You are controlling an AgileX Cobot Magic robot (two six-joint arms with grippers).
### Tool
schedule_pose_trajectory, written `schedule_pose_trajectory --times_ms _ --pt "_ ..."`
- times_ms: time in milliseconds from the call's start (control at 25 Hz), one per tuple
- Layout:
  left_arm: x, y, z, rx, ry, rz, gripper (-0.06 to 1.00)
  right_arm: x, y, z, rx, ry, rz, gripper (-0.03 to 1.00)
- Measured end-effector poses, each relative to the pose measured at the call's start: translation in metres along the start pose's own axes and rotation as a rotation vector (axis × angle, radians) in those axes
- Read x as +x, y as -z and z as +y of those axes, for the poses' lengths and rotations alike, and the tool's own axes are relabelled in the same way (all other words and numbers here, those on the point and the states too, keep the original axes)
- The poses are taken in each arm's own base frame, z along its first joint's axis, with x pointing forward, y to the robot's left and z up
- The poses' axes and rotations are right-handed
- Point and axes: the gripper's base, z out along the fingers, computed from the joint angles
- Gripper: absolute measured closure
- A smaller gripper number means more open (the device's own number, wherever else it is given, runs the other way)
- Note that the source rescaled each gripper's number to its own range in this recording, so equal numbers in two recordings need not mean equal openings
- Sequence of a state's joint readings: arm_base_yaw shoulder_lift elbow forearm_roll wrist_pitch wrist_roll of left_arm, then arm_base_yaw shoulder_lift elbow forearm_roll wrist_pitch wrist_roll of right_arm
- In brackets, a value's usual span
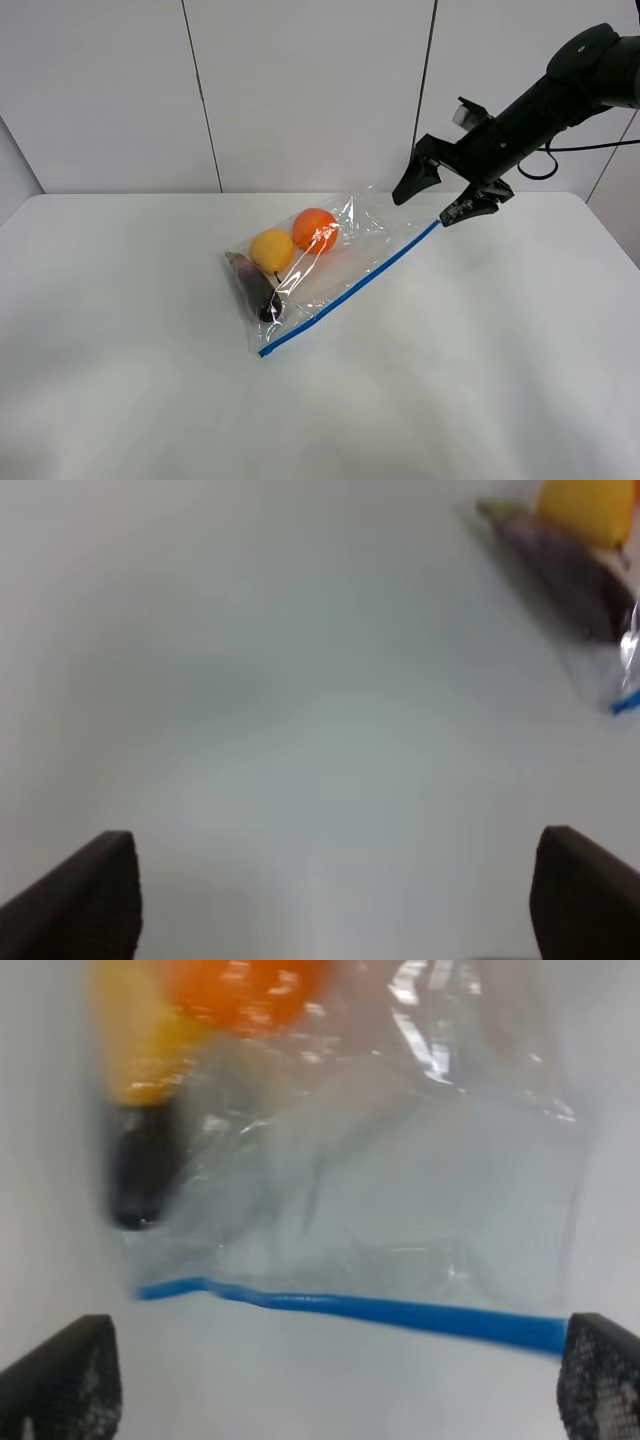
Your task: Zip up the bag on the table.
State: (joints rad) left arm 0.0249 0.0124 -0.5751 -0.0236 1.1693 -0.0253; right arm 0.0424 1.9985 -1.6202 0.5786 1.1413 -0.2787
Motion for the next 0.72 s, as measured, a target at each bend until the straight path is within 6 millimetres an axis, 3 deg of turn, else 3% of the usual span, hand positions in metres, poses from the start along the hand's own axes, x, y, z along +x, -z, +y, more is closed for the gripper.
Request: schedule_pose_trajectory --times_ms 120,320,600,720 --pt "0.001 0.002 0.0 0.002 0.0 -0.017 -0.02 -0.001 0.008 -0.01 0.154 0.011 0.002 -0.03" --pt "0.001 0.002 0.0 0.002 0.0 -0.017 -0.02 -0.012 0.048 -0.018 0.388 0.012 -0.048 -0.03" --pt "0.001 0.002 0.0 0.002 0.0 -0.017 -0.02 -0.012 0.089 -0.06 0.476 -0.093 -0.106 -0.03" --pt "0.001 0.002 0.0 0.002 0.0 -0.017 -0.02 -0.008 0.104 -0.066 0.49 -0.115 -0.134 -0.03"
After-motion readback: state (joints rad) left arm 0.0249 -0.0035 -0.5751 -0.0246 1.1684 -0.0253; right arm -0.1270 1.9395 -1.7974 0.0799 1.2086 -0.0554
